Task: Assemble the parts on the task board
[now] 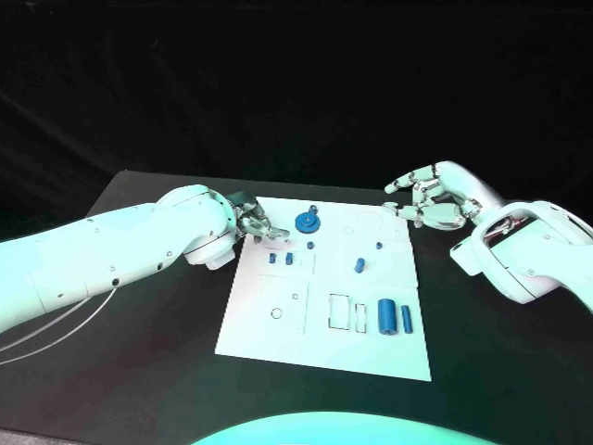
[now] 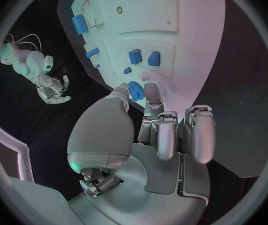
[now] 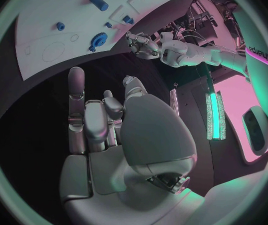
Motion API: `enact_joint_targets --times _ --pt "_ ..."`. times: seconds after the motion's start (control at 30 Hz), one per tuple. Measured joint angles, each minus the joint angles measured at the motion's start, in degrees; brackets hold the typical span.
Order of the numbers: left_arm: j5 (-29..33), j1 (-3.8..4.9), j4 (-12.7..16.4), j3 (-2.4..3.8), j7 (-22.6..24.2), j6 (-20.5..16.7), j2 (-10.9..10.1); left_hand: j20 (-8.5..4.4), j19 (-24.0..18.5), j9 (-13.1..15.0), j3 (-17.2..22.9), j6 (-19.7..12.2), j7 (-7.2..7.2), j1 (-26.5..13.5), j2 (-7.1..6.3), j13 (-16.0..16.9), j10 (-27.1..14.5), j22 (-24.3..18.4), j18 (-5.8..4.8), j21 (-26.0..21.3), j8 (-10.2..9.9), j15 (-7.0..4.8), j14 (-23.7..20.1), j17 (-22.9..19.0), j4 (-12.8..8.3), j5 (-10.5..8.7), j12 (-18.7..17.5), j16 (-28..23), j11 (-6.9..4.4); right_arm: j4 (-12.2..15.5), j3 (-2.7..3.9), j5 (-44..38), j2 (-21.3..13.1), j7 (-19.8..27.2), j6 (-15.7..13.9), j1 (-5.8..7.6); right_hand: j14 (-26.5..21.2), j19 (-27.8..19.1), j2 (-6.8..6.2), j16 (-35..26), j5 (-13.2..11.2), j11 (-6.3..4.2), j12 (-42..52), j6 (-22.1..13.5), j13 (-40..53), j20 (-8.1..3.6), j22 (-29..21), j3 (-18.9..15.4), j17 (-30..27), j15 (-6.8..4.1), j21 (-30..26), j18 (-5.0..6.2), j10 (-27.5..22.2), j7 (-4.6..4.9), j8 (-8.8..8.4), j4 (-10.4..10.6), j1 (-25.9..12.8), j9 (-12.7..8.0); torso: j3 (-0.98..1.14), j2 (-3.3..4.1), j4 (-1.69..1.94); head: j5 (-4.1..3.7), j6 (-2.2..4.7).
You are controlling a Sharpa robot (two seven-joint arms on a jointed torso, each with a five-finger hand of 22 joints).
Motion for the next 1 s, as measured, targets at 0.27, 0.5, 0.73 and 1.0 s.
enact_joint_targets --times 0.27,0.5,0.73,1.0 --pt "-0.64 -0.02 0.82 -0.23 7.44 -4.66 1.05 2.36 -4.85 -3.84 4.69 -3.47 2.24 14.82 -0.35 -5.15 -11.83 -0.04 2.77 -10.6 -2.25 2.17 -0.14 0.0 -3.29 0.18 -7.59 -9.68 2.32 -0.04 0.0 -0.15 0.07 -0.06 -0.38 0.0 0.0 0.0 0.0 -0.45 0.0 -0.23 -0.52 0.0 -0.76 0.0 -0.52 0.0 -0.6 0.0 -0.82 0.0 -0.23 0.0 0.0 0.0 0.0 -0.01 -0.03 0.02 -0.09 -0.51 0.44" --pt "-5.45 -0.68 0.97 -0.77 15.36 -8.47 2.9 3.67 -9.03 -8.52 11.18 -3.84 3.1 20.79 -3.64 -12.12 -14.51 -5.18 4.06 -16.74 -5.59 3.6 -4.43 -7.7 -4.0 0.16 -16.0 -16.33 3.7 -0.04 0.0 -0.15 0.11 -0.17 -0.67 -0.03 -0.21 0.0 0.0 -1.37 0.22 -0.14 -2.97 -0.21 -3.22 0.0 -0.58 0.0 -1.48 -0.21 -1.12 0.0 -2.09 -0.04 0.0 0.0 0.0 -0.01 -0.1 0.09 -0.13 -0.88 0.68" --pt "-12.7 -1.06 -0.64 -1.28 18.37 -9.16 4.36 3.77 -6.65 -11.88 14.6 -3.01 3.3 20.23 -6.26 -17.28 -14.58 -2.69 4.06 -14.37 -7.56 3.68 -3.47 -9.02 -3.32 0.16 -21.18 -16.35 4.21 0.0 0.0 -0.11 0.24 -0.24 -0.72 -0.05 -1.14 0.0 0.0 -4.88 0.22 -0.11 -10.31 -0.31 -11.18 0.0 -1.0 0.69 -4.49 -0.09 -2.15 0.0 -6.88 -0.31 0.0 0.2 0.0 -0.01 -0.02 0.17 -0.19 -0.79 0.77" --pt "-18.62 -1.71 -2.65 -1.47 19.01 -8.07 5.91 4.32 -6.09 -13.88 14.79 -2.48 2.95 18.48 -8.01 -20.75 -15.84 -2.66 4.05 -14.37 -8.75 4.64 -2.26 -9.33 -2.88 -0.24 -24.83 -15.61 5.23 0.09 0.0 -0.07 0.24 -0.29 -0.74 -0.06 -1.34 0.0 0.0 -5.48 0.22 -0.14 -11.4 -0.31 -12.52 0.0 -1.05 0.72 -5.14 -0.29 -2.38 0.0 -7.14 -0.31 0.22 0.23 0.0 -0.01 -0.03 0.2 -0.19 -0.98 0.77"
